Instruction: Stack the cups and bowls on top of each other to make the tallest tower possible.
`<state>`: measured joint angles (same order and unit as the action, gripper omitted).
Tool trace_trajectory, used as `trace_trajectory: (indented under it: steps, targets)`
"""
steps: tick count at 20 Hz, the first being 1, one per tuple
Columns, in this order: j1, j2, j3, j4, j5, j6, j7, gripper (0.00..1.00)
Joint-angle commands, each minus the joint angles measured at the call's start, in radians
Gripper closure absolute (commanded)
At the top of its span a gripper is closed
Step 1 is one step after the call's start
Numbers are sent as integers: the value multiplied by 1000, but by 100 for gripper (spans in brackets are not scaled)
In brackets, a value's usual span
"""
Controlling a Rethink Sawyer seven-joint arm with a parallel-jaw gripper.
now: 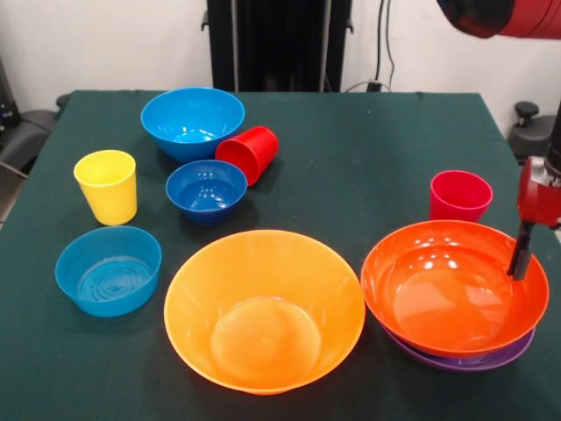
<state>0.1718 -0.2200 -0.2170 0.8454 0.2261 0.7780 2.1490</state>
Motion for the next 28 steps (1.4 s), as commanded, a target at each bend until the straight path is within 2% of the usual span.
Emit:
trace_trajectory:
  steps: [1, 4, 9, 20, 28]
  targets:
    - [11, -139, 109, 175, 4, 138, -3, 0]
    - [-2, -205, 113, 238, 10, 161, -28, 0]
    - [-25, -269, 140, 345, 12, 112, -59, 0]
    - [-82, -297, 196, 409, -9, 74, -92, 0]
    - [-150, -320, 239, 437, -45, 86, -170, 0]
